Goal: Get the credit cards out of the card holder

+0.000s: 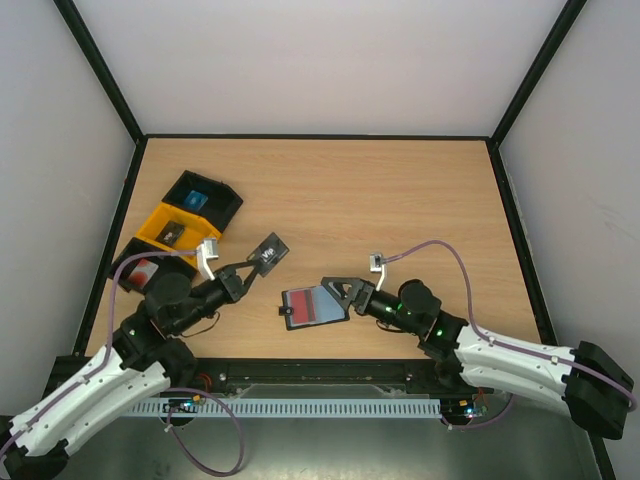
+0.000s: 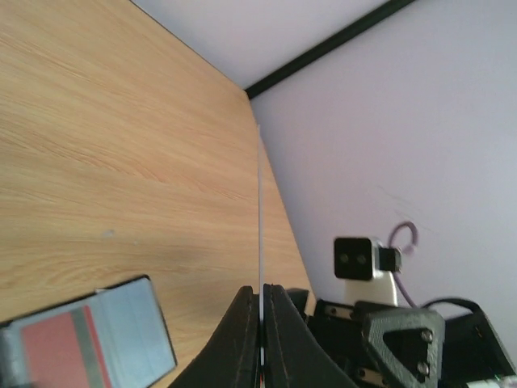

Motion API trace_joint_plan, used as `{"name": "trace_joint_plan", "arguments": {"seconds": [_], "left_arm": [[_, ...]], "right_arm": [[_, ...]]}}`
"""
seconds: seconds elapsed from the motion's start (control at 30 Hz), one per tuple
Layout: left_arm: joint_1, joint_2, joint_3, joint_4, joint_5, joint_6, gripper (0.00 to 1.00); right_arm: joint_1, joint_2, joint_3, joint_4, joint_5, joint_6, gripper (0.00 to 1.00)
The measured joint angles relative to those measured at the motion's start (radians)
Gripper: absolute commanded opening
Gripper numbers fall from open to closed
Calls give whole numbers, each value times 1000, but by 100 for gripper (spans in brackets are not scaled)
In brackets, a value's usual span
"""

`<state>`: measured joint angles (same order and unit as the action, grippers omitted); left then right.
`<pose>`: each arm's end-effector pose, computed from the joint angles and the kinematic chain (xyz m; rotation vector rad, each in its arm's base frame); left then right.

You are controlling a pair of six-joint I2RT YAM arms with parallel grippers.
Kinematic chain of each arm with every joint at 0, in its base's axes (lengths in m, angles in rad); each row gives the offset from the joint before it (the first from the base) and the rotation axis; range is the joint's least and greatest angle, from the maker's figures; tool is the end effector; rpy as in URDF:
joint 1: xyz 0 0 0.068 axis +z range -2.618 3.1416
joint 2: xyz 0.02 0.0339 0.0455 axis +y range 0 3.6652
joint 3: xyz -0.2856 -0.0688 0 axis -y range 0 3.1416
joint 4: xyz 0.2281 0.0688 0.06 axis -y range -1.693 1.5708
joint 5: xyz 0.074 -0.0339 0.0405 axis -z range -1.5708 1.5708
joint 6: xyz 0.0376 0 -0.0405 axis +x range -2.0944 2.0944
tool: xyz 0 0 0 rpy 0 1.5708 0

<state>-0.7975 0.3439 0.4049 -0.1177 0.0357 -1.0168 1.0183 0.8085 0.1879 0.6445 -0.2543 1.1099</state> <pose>0.0595 -0.0629 0.2773 -0.1694 1.8201 -1.3804 0.0726 0.1357 0.2389 -0.1590 1.8796 1.7910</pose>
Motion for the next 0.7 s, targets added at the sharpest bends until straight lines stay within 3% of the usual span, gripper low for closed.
{"name": "trace_joint_plan", "arguments": {"seconds": [0.37, 0.53, 0.7], "left_arm": [[190, 189, 256, -236, -90, 80, 3], [352, 293, 355, -289, -47, 148, 3], [586, 402, 383, -323, 106, 224, 3]], "right_arm": [[0, -93, 23, -223, 44, -104, 98], [0, -94, 54, -273, 44, -140, 98], [0, -93, 59, -285, 47, -157, 98]]}}
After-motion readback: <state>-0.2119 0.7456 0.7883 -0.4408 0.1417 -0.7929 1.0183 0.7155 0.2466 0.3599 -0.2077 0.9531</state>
